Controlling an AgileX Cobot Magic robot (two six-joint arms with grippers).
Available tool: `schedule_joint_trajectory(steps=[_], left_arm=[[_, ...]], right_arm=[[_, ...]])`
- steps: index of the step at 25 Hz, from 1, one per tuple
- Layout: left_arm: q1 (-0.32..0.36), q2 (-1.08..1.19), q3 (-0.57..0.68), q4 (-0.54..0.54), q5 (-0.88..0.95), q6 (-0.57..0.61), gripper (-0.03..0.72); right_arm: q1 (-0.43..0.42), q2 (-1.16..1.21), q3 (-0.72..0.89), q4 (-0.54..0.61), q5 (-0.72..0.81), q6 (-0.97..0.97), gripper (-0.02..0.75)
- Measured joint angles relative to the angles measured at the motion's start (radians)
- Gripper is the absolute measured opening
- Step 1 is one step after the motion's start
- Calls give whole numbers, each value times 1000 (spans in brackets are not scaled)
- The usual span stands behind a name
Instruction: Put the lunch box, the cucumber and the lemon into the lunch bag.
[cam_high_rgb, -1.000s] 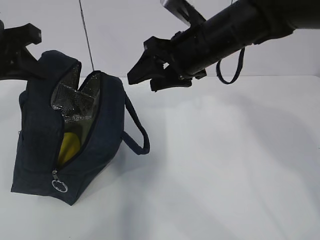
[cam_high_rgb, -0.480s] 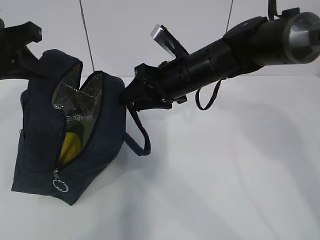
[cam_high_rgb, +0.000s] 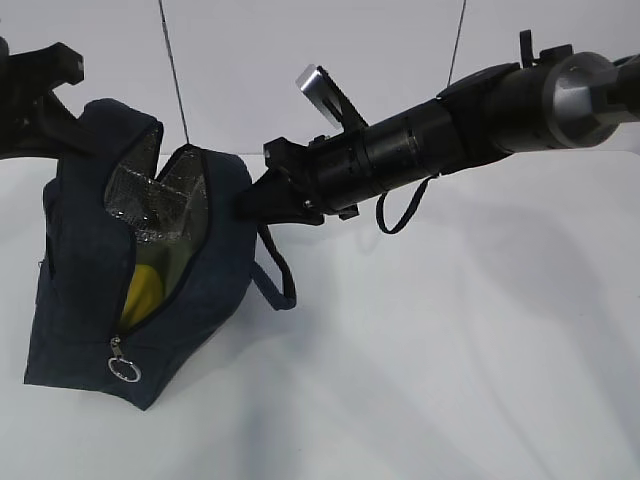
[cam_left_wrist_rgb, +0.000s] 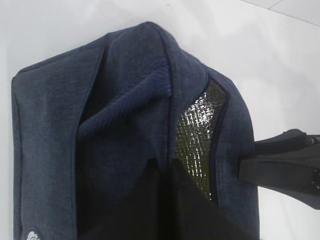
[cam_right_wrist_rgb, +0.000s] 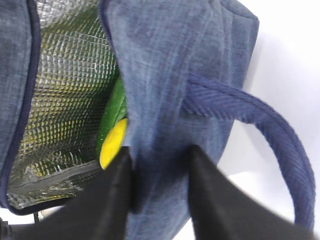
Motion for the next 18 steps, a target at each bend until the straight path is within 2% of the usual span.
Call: schedule_joint_trajectory(steps=[3, 4, 11, 14, 18], left_arm=[[0, 0, 0, -2, 0, 0, -6], [0, 0, 0, -2, 0, 0, -6], [-2, 0, 0, -43, 0, 15, -6], [-11, 0, 0, -95, 0, 59, -6], [-67, 0, 0, -124, -13, 76, -6]], right_arm=[[0, 0, 0, 7, 9, -13, 41], [0, 0, 0, 12, 13, -17, 24], [0, -9, 0, 59, 36, -43, 10], [0, -45, 0, 2, 36, -23, 10], [-4, -110, 0, -108, 38, 34, 10]])
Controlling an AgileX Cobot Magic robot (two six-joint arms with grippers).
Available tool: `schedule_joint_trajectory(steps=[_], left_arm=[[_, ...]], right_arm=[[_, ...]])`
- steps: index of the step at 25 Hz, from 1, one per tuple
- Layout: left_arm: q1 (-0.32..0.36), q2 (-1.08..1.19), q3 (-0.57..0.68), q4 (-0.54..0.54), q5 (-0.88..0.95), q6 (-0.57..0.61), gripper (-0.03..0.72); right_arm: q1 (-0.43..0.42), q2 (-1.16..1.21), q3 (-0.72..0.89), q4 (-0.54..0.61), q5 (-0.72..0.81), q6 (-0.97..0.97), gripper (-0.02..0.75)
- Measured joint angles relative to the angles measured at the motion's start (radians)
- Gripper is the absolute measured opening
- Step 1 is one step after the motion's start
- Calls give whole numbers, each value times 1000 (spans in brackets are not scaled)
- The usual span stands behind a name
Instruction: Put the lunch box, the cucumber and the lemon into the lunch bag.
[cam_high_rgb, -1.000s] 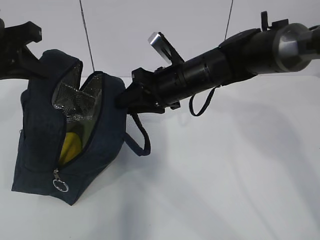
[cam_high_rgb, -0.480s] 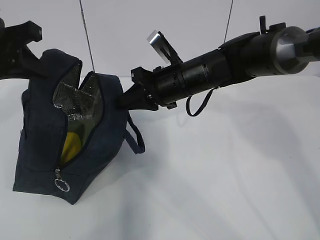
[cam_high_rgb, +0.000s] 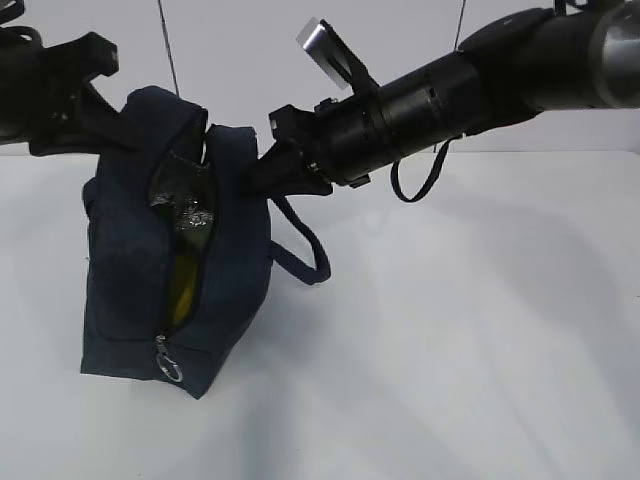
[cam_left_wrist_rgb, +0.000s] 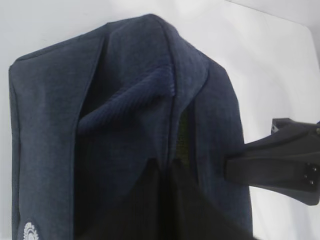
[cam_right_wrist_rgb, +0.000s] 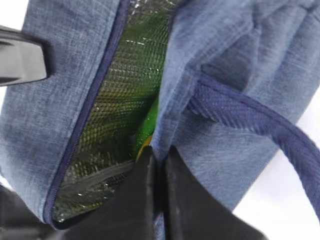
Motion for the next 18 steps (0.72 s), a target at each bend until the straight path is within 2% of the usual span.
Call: schedule_joint_trajectory(steps=[4, 10, 18], left_arm=[[-62, 4, 0, -31, -36, 2, -6], [-116, 61, 0, -101, -90, 2, -6], [-190, 180, -72, -123, -145, 4, -6]], right_arm=[[-8, -71, 0, -143, 0, 109, 10], [-37, -164, 4, -369, 9, 235, 9], [-73, -193, 6, -457, 19, 275, 8]])
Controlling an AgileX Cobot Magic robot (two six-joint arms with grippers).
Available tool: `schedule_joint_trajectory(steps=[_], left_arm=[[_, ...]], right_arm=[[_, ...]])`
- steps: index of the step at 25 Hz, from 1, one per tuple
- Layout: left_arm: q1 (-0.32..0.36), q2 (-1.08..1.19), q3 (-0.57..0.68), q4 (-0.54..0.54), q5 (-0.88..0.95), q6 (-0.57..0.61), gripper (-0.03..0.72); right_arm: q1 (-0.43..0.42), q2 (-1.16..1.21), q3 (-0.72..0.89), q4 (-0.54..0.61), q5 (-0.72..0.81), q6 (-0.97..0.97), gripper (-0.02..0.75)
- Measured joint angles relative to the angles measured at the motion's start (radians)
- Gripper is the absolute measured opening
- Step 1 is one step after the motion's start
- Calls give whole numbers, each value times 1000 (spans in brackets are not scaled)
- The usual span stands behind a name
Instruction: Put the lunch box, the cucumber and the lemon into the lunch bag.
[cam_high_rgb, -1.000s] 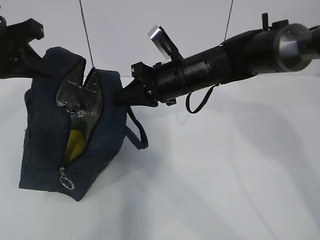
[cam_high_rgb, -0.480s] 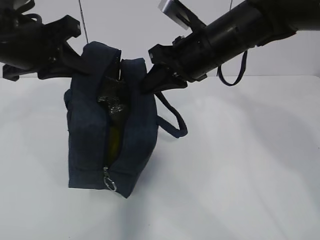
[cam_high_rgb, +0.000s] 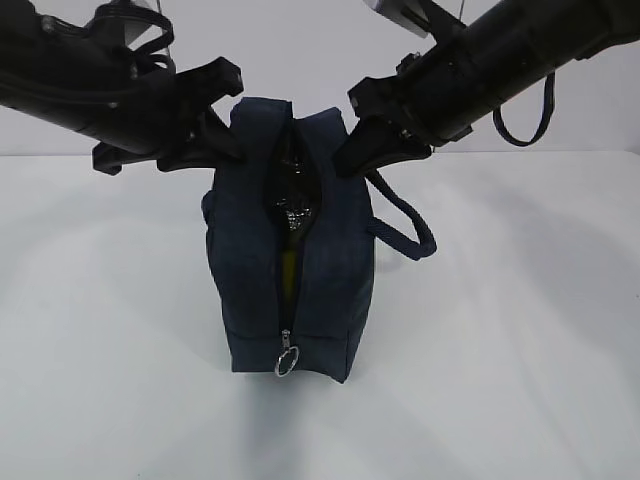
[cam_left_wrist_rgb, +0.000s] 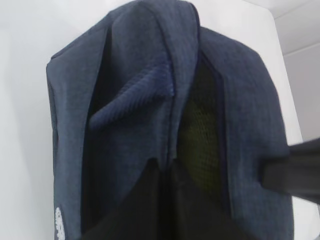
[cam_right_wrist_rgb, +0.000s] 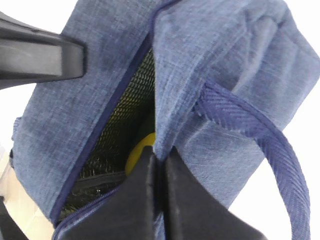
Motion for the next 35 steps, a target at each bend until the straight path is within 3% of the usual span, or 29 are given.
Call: schedule_joint_trajectory(steps=[9, 12, 15, 16, 19, 21, 25, 35], left_arm=[[0, 50, -21, -5, -38, 0, -4], [0, 66, -23, -8, -41, 0, -1], [0, 78, -23, -8, -39, 0, 34], [0, 78, -23, -8, -39, 0, 65], [0, 78, -23, -8, -38, 0, 200], [0, 78, -23, -8, -35, 0, 297], [4, 71, -23, 12, -4, 0, 412], [35, -132, -23, 155, 138, 0, 432]], right_arm=[[0, 0, 0, -18, -48, 9, 15], [0, 0, 0, -18, -59, 11, 61], [0, -2, 0, -7, -71, 11, 213], [0, -4, 0, -5, -71, 11, 299], [0, -4, 0, -3, -72, 11, 469], [0, -4, 0, -3, -72, 11, 511], [0, -11, 0, -3, -65, 13, 538], [0, -126, 0, -162, 105, 118, 538]])
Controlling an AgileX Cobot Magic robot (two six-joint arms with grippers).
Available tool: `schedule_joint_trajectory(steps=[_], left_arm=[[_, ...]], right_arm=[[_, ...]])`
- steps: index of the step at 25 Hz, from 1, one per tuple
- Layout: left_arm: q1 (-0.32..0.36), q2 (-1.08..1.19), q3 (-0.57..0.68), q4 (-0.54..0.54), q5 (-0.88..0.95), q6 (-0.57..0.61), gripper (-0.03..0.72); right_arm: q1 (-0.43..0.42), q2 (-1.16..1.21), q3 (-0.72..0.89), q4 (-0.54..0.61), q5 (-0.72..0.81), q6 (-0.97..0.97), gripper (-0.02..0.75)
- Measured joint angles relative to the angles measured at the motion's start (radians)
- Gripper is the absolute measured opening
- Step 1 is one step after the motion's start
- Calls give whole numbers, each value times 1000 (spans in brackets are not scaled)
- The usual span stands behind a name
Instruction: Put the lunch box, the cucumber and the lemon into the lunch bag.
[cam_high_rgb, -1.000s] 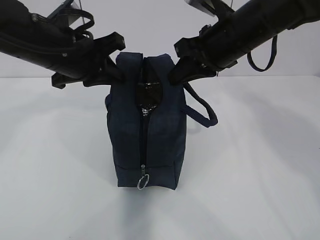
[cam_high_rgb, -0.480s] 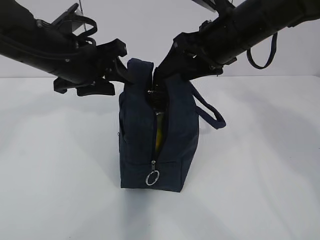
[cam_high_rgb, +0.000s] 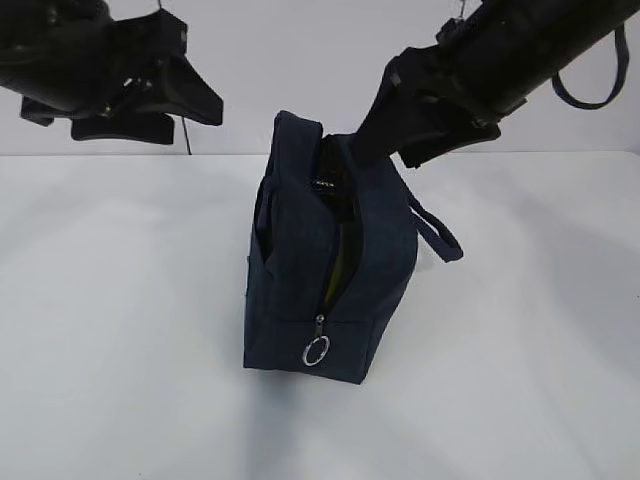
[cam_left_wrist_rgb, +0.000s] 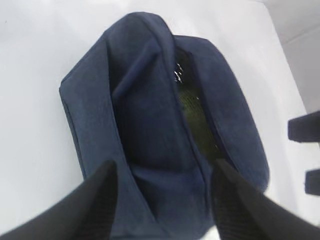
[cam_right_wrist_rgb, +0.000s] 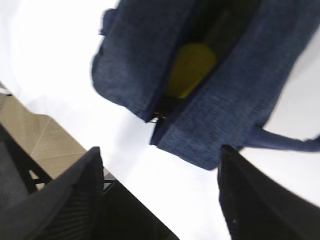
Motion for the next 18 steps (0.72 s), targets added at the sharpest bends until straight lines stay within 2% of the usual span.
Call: schedule_joint_trajectory(steps=[4, 11, 18], left_arm=[[0, -79, 0, 79, 127, 0, 432], [0, -147, 0, 167, 366, 0, 432], [0, -243, 0, 204, 437, 0, 432]], right_arm=[[0, -26, 0, -51, 116, 61, 538], [0, -91, 17, -194, 137, 209, 538], [0, -352, 230, -206, 137, 222, 538]])
